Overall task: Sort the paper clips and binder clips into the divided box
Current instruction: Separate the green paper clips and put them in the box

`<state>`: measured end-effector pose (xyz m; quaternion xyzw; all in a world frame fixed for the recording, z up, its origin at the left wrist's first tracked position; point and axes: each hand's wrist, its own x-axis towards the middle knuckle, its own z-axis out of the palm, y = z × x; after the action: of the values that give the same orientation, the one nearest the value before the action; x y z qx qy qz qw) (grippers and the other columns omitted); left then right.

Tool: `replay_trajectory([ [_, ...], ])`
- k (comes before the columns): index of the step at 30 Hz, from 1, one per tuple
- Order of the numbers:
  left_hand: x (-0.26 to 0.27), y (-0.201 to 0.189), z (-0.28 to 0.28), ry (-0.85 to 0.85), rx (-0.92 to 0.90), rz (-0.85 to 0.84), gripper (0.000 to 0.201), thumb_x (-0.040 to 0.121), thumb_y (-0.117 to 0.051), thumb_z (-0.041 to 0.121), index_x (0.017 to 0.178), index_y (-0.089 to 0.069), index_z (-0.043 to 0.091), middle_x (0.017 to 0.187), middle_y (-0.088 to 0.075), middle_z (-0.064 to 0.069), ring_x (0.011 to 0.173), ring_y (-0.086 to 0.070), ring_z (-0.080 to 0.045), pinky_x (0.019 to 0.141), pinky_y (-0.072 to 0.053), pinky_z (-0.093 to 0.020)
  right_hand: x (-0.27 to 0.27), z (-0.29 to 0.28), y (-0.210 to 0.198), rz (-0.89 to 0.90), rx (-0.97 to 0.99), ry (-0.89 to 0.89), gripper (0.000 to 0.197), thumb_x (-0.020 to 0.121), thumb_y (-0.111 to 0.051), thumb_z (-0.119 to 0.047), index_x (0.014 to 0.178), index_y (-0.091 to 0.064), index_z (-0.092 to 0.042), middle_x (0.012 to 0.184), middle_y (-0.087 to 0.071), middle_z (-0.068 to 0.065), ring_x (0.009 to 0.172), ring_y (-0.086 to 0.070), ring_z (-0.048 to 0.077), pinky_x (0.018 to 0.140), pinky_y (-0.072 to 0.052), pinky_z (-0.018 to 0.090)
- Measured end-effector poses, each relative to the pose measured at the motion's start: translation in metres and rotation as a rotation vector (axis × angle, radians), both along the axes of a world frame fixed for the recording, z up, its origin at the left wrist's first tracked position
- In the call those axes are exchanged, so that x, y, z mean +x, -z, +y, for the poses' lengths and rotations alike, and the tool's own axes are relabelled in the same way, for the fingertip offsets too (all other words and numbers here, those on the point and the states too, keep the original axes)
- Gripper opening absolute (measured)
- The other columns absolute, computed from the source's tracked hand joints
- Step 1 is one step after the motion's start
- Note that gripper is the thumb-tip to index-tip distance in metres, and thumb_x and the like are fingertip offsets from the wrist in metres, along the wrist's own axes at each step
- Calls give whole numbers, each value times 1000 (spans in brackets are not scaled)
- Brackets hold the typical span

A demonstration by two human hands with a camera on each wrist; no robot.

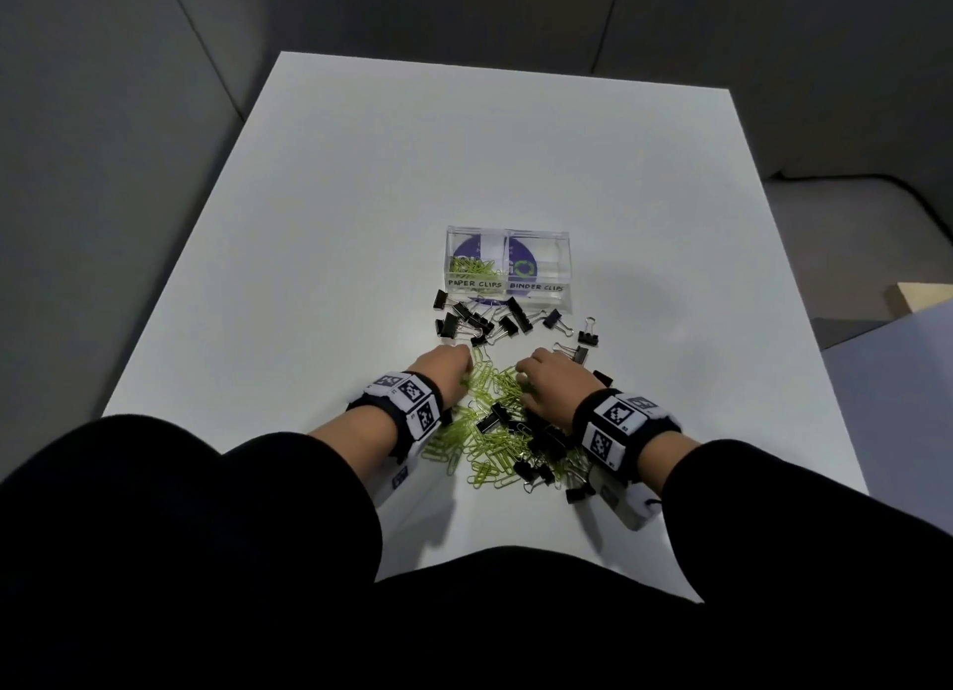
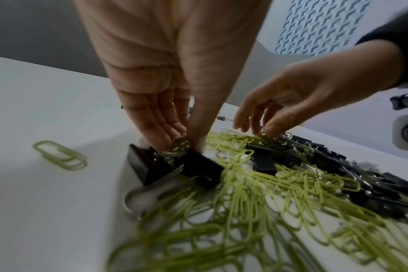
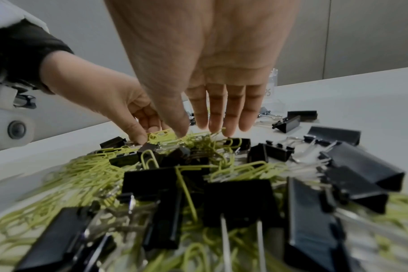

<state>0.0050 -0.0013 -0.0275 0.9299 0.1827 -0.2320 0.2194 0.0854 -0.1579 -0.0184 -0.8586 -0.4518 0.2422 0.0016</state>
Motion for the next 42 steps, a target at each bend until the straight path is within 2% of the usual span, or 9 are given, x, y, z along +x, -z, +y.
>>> replay_trajectory([
  [5, 2, -2, -2, -8, -22, 14, 30, 87, -58, 10, 116, -54, 7, 124, -55, -13, 111, -56, -27, 93, -47, -34, -5, 4, 2, -23, -31, -24, 41, 88, -53, -17, 127, -44, -9, 127, -47, 15, 116, -45, 33, 94, -47, 43],
  [13, 2, 1, -15, 88, -104, -46, 74, 79, -72, 22, 141, -31, 20, 137, -35, -11, 118, -50, -29, 99, -46, -38, -1, -1, 5, -29, -63, 21, 41, 85, -61, -19, 121, -46, -6, 122, -49, 15, 111, -49, 33, 90, -46, 42],
  [17, 7, 0, -13, 153, -65, -61, 65, 81, -67, 26, 139, -36, 19, 135, -35, -10, 118, -49, -27, 99, -47, -36, -1, -2, 6, -47, -9, -16, 46, 86, -55, -15, 129, -42, -9, 127, -46, 14, 115, -47, 33, 92, -46, 42],
  [21, 10, -1, -10, 247, -37, -47, 56, 80, -68, 20, 131, -44, 16, 134, -35, -10, 120, -44, -27, 101, -44, -38, -2, -2, 6, -75, -28, -62, 29, 90, -51, -16, 117, -51, -7, 122, -50, 14, 111, -48, 32, 84, -45, 38],
  [29, 10, -5, 1, 292, -45, -5, 36, 87, -61, 10, 122, -53, 11, 128, -45, -11, 112, -52, -27, 94, -42, -33, 3, 1, 3, -27, -75, -29, 23, 90, -49, -12, 111, -51, -3, 116, -53, 16, 107, -52, 33, 85, -45, 41],
  [34, 15, -8, 2, 165, -132, 47, 45, 87, -59, 5, 129, -43, 10, 112, -59, -13, 96, -56, -24, 86, -46, -33, 10, 9, 1, 50, -141, -26, 23, 90, -51, -10, 111, -52, -3, 117, -54, 18, 107, -54, 35, 88, -45, 40],
  [37, 17, -9, 5, 156, -151, 62, 47, 86, -60, 6, 130, -43, 9, 95, -53, -4, 85, -49, -16, 84, -46, -32, 13, 11, 0, 70, -145, -28, 23, 90, -52, -11, 111, -53, -2, 117, -53, 18, 105, -55, 35, 87, -45, 39],
  [40, 17, -12, 9, 174, -146, 57, 42, 88, -59, 7, 129, -47, 7, 94, -53, -4, 87, -51, -16, 85, -44, -31, 16, 9, -2, 91, -98, -1, 22, 90, -52, -10, 110, -55, -2, 118, -53, 16, 103, -56, 33, 87, -46, 38],
  [42, 16, -17, 12, 211, -117, 36, 36, 91, -56, 10, 126, -54, 6, 108, -60, -10, 101, -56, -22, 90, -43, -29, 19, 6, -6, 124, -53, 55, 22, 90, -52, -11, 111, -55, -4, 115, -57, 14, 104, -56, 30, 85, -45, 36],
])
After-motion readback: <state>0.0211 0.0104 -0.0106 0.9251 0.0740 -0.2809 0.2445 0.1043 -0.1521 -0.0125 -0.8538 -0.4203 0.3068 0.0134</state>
